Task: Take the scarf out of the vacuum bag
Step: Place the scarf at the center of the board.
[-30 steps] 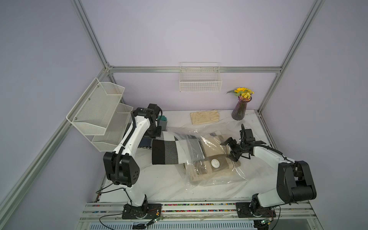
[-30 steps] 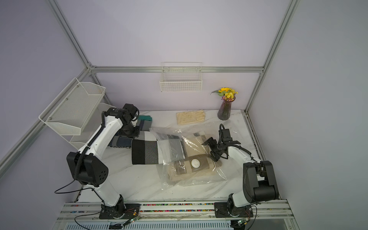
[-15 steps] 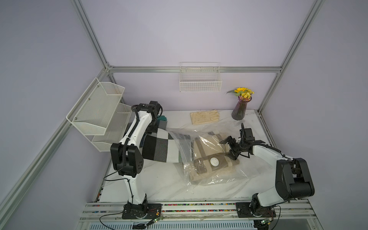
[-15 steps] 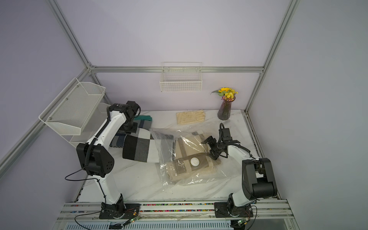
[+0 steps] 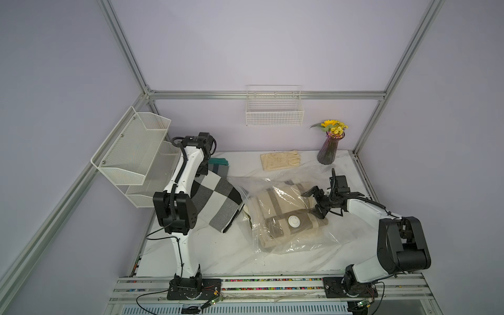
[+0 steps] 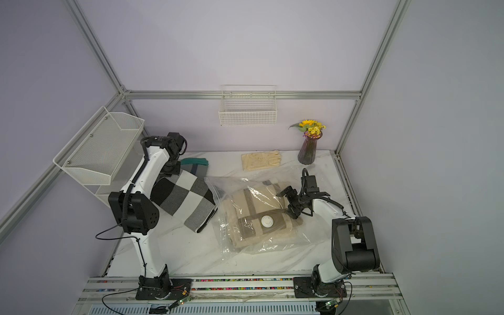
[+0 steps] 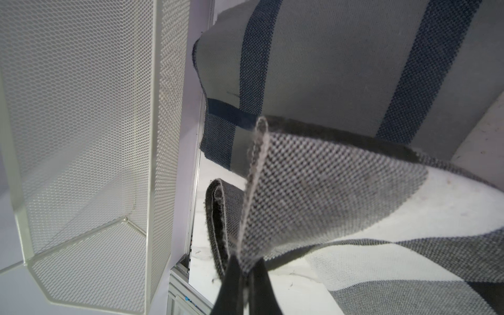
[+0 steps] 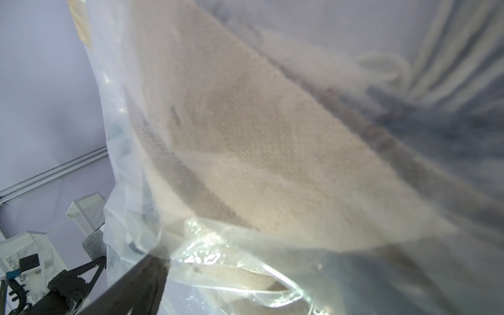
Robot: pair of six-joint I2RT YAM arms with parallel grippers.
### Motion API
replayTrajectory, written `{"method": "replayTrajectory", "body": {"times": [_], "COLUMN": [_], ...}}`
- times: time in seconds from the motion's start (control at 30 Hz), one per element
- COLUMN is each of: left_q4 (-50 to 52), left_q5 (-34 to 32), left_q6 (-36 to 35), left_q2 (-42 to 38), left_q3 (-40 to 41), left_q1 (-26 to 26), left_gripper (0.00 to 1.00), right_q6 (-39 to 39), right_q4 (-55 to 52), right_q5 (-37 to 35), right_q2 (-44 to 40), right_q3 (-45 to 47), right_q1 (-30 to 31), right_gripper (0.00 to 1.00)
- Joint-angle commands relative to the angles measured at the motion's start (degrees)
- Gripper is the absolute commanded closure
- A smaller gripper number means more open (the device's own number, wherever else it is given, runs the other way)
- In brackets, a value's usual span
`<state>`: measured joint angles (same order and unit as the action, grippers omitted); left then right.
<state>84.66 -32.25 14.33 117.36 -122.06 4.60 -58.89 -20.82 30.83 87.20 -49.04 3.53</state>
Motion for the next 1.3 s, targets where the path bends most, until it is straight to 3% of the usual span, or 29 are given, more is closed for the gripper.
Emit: {"method": "replayTrajectory", "body": {"times": [0.0, 0.3, 0.53, 0.93, 1.27], "left_q4": [1.2, 3.7, 0.8, -6.7, -9.6], "left_q5": [-3.0, -4.9, -0.5, 5.1, 7.8], "left_q6": [1.6, 4.9, 6.2, 8.8, 12.0], "left_q2": [0.7, 1.3, -1.3, -3.2, 1.4], "left_q3": [-5.9, -11.9, -12.2, -13.0, -18.8], "left_q1": [-0.3, -3.2, -7.3, -9.2, -10.0], "left_gripper": [1.00, 1.00, 1.00, 1.00, 1.00], "right_q6": [1.5, 1.5, 1.6, 2.0, 2.2], "right_q4": [-2.0, -2.5, -2.6, -2.9, -2.8], "right_q5": [-7.6, -8.2, -8.2, -8.3, -8.4], "right_q2": [1.2, 1.0, 1.3, 1.2, 1.5], "right_q3": [2.5, 2.5, 2.2, 2.2, 2.6], "right_q1": [-1.2, -1.8, -1.9, -2.1, -3.0], "right_gripper": [0.03, 0.03, 0.03, 0.03, 0.03]}}
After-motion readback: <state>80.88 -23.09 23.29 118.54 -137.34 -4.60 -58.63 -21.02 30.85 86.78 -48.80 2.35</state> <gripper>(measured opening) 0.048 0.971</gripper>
